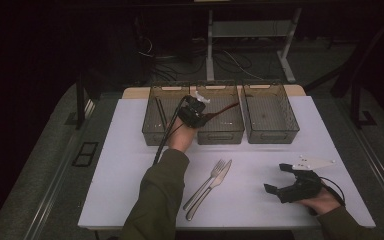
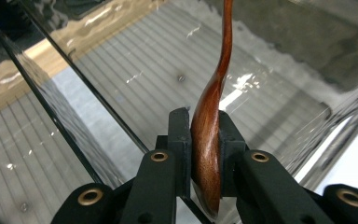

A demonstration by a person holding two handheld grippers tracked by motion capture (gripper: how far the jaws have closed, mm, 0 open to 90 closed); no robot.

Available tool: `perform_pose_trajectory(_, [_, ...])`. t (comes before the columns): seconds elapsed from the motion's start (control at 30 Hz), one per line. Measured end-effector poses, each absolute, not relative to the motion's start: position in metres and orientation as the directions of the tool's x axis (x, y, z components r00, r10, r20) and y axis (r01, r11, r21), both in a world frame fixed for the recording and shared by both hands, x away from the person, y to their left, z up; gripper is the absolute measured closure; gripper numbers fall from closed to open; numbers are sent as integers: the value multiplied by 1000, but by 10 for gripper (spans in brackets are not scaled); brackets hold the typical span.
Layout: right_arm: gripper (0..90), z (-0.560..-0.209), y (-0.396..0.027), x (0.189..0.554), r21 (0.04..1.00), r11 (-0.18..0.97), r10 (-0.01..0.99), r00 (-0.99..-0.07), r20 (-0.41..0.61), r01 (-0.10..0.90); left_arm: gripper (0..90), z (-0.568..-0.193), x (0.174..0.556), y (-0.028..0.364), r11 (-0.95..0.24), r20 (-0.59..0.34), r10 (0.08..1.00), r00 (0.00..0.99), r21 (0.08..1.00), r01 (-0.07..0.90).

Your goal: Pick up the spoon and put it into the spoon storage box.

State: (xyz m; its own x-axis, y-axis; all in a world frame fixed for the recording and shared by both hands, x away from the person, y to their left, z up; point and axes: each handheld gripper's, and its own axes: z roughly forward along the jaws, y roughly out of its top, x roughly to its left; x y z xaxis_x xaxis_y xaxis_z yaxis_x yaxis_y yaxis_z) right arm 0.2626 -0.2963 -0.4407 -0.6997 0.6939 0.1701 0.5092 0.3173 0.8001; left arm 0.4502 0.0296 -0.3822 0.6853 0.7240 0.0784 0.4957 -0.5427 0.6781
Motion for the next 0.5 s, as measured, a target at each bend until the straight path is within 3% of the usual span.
perform_pose_trajectory(0.2, [15,-441,-296,263,801,317,694,-700,169,508,790,-386,451,28,-552,69,717,694,665,504])
perform_pose_trajectory(0.5, [15,-440,-296,262,800,318,694,-700,169,508,699,-383,449,27,-539,63,714,697,685,490])
